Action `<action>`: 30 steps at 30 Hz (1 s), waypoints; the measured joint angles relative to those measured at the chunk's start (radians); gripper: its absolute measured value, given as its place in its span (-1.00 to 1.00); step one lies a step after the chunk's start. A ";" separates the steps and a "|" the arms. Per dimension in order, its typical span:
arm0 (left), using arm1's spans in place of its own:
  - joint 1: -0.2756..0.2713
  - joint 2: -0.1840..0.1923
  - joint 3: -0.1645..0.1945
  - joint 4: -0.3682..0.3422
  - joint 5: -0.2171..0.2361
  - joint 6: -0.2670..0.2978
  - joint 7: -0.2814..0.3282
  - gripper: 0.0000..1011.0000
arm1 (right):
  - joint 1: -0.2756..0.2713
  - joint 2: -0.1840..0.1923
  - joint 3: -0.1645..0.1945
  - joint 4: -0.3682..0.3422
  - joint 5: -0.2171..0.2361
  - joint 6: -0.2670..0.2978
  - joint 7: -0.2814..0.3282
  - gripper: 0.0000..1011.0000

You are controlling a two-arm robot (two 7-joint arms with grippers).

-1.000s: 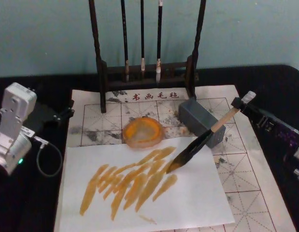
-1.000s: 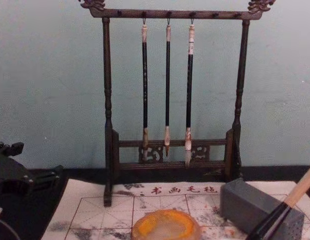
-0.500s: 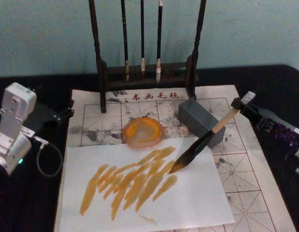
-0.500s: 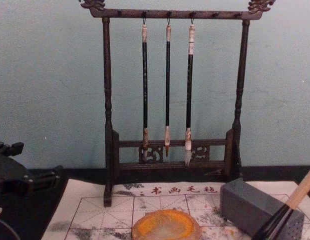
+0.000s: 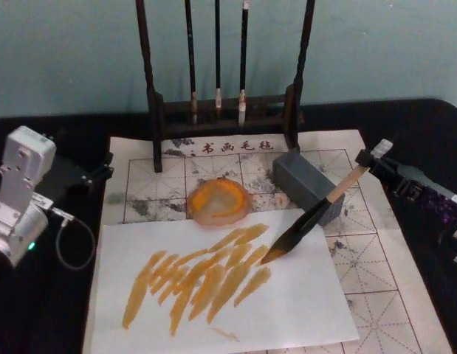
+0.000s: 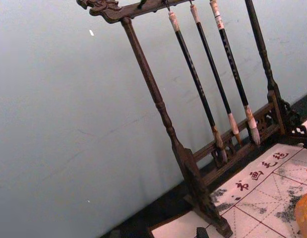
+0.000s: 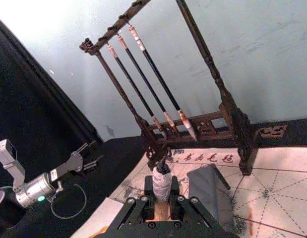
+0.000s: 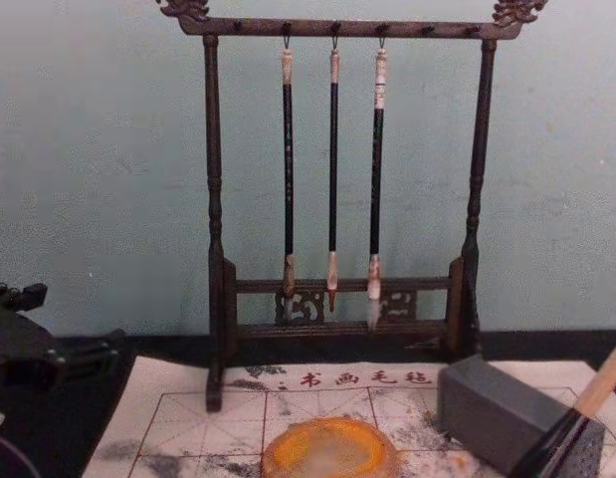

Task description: Pick up the brush from the inkstone, write on the paper, then place the brush back to its original position.

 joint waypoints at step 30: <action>0.000 0.000 0.000 0.000 0.000 0.000 0.000 0.98 | -0.020 0.000 0.046 -0.001 -0.011 -0.003 -0.006 -0.65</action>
